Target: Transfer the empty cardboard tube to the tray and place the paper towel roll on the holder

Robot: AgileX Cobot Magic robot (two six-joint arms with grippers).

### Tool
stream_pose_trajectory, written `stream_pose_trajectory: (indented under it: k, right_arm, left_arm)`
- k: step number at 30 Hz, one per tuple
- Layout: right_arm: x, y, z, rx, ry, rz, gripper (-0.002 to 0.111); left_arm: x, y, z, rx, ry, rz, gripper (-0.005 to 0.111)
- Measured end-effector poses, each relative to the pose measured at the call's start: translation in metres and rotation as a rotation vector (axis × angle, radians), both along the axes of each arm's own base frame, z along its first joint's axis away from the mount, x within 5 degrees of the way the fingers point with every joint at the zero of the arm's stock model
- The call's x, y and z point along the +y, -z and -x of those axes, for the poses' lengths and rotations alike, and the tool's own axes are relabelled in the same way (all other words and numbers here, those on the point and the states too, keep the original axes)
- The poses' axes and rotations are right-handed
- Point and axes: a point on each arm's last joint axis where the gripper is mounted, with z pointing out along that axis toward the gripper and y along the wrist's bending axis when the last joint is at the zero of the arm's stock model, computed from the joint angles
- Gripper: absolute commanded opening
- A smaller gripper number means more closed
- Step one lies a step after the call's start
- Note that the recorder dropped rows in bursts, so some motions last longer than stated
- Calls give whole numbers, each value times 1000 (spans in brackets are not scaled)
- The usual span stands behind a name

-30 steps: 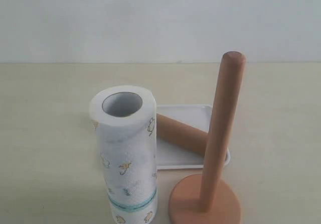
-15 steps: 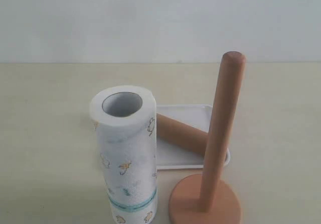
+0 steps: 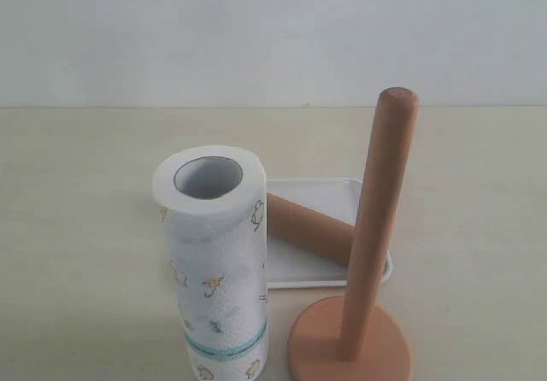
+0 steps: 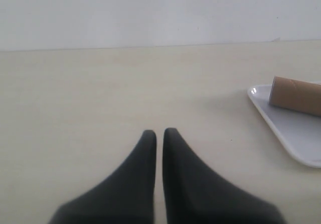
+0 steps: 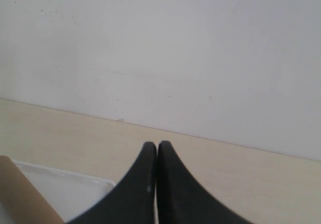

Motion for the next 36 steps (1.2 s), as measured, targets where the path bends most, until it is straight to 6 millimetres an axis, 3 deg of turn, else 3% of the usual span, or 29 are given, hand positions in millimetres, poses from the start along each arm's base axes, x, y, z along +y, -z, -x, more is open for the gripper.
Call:
stream_pose_trajectory:
  k: [11,13,18,29,34,36]
  right_arm:
    - [0,-1,1,-8,0,4,0]
    - [-1,-3,4,-45,-4,73,0]
    - [-5,-12,20,-169,-2,200,0]
    - [-12,-24,49,-322,17,184,0]
    - [-15,-10,52,-203,34,158,0]
    - [-16,11,48,-94,61,85,0]
  left_arm:
    - [0,0,0,0,0,0,4]
    - [0,0,0,0,0,0,4]
    - [0,0,0,0,0,0,4]
    - [0,0,0,0,0,0,4]
    - [0,0,0,0,0,0,4]
    - [0,0,0,0,0,0,4]
